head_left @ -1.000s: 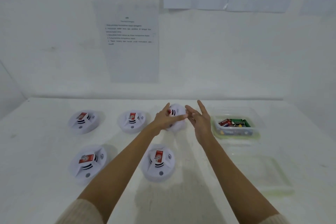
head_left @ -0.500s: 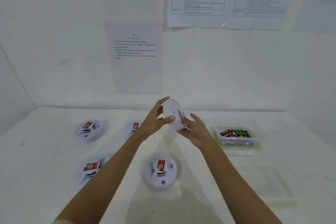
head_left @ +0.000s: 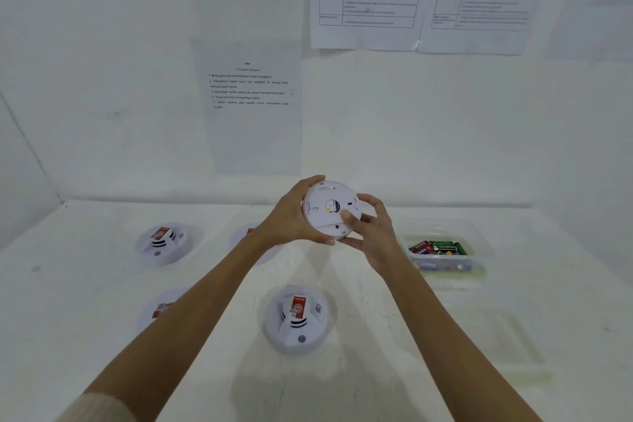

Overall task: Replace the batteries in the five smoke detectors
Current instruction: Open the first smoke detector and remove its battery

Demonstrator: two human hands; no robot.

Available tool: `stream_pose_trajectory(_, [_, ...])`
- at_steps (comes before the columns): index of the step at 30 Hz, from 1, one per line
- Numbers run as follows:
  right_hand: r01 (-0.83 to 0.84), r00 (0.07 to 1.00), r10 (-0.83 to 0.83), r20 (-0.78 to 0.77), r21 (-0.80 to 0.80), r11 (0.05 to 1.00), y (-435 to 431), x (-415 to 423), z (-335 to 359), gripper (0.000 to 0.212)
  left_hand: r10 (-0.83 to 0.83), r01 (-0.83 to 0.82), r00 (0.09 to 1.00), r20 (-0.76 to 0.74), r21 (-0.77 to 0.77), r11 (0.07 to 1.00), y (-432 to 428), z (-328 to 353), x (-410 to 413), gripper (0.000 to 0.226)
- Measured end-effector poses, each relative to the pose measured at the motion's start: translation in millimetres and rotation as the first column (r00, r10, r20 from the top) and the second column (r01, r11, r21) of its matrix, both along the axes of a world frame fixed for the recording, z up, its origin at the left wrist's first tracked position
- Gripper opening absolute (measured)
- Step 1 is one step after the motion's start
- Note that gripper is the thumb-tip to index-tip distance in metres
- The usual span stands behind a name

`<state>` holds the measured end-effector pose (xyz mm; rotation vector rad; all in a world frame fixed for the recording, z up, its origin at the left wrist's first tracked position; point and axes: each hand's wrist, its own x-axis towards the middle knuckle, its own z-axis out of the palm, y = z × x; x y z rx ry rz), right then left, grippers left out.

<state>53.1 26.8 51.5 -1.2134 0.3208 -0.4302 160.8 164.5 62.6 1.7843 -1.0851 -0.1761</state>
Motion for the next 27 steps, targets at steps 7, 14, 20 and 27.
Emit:
stream_pose_trajectory(7, [-0.018, 0.999, 0.021, 0.040, -0.069, 0.997, -4, 0, 1, 0.047, -0.031, 0.031, 0.999, 0.010, -0.002, 1.000, 0, 9, 5, 0.104])
stream_pose_trajectory(14, [0.105, 0.994, -0.037, 0.101, -0.855, 0.508, -22, 7, 3, 0.057, -0.032, 0.030, 0.998, 0.054, 0.028, 0.999, 7, 9, 6, 0.102])
stream_pose_trajectory(20, [0.041, 0.997, 0.069, 0.040, -0.999, -0.022, -34, 14, 27, 0.068, -0.019, 0.017, 0.998, 0.052, 0.042, 0.999, 8, 10, 5, 0.101])
stream_pose_trajectory(27, [0.024, 0.990, 0.138, 0.014, -0.997, -0.073, -31, 10, 44, 0.071, -0.020, 0.020, 1.000, 0.010, 0.054, 0.998, 11, 19, 1, 0.104])
